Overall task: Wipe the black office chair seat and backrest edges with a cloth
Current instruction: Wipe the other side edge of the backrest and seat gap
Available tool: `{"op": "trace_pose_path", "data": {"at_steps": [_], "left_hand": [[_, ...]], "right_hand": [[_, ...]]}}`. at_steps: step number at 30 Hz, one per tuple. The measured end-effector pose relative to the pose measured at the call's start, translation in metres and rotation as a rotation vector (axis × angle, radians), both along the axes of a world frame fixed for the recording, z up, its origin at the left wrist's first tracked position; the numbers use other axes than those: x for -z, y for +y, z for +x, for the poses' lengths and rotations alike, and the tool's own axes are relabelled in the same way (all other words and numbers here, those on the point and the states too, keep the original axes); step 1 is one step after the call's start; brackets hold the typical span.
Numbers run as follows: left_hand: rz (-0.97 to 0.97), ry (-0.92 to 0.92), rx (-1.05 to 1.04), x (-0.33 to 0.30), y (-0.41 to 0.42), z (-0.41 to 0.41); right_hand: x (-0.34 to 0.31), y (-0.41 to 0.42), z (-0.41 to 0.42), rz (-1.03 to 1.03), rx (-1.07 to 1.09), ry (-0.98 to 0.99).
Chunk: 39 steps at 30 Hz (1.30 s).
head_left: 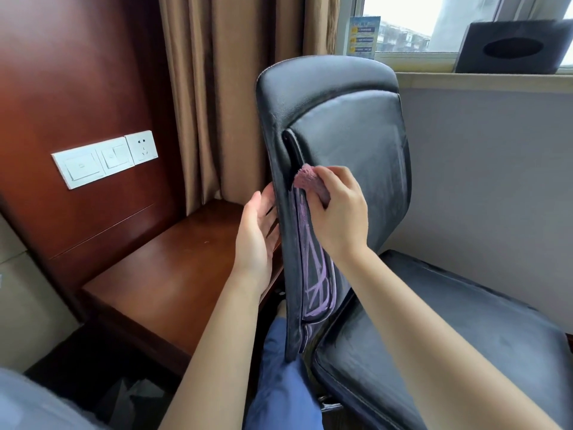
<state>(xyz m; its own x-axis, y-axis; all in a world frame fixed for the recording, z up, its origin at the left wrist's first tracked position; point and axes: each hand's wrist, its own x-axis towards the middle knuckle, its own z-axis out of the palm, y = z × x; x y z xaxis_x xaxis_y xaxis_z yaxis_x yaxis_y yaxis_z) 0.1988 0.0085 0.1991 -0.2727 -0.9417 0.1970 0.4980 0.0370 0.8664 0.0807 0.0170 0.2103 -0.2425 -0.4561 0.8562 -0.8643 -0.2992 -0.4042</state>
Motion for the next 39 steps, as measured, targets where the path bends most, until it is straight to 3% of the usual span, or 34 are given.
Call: {"op": "trace_pose_path", "data": {"at_steps": [5, 9, 14, 22, 27, 33, 39], "left_hand": [[0.010, -0.010, -0.007, 0.002, -0.003, 0.000], [0.031, -0.034, -0.035, 0.000, -0.006, -0.005], [0.048, -0.020, -0.009, 0.000, -0.013, -0.001], [-0.001, -0.019, 0.052, 0.005, -0.018, 0.005], [0.021, 0.017, 0.043, 0.004, -0.016, 0.004], [0.012, 0.017, 0.035, 0.005, -0.018, 0.004], [0.018, 0.036, 0.028, 0.006, -0.017, 0.003]], "right_hand": [[0.047, 0.016, -0.009, 0.026, 0.011, -0.037], [0.018, 0.006, -0.006, 0.039, 0.012, -0.019], [-0.012, -0.013, 0.005, -0.013, 0.004, 0.092], [0.024, -0.005, -0.001, 0.007, 0.091, 0.406], [-0.008, -0.015, -0.002, -0.145, 0.109, 0.435], [0.029, -0.005, -0.002, -0.147, 0.114, 0.450], [-0.012, -0.013, -0.001, -0.201, 0.127, 0.423]]}}
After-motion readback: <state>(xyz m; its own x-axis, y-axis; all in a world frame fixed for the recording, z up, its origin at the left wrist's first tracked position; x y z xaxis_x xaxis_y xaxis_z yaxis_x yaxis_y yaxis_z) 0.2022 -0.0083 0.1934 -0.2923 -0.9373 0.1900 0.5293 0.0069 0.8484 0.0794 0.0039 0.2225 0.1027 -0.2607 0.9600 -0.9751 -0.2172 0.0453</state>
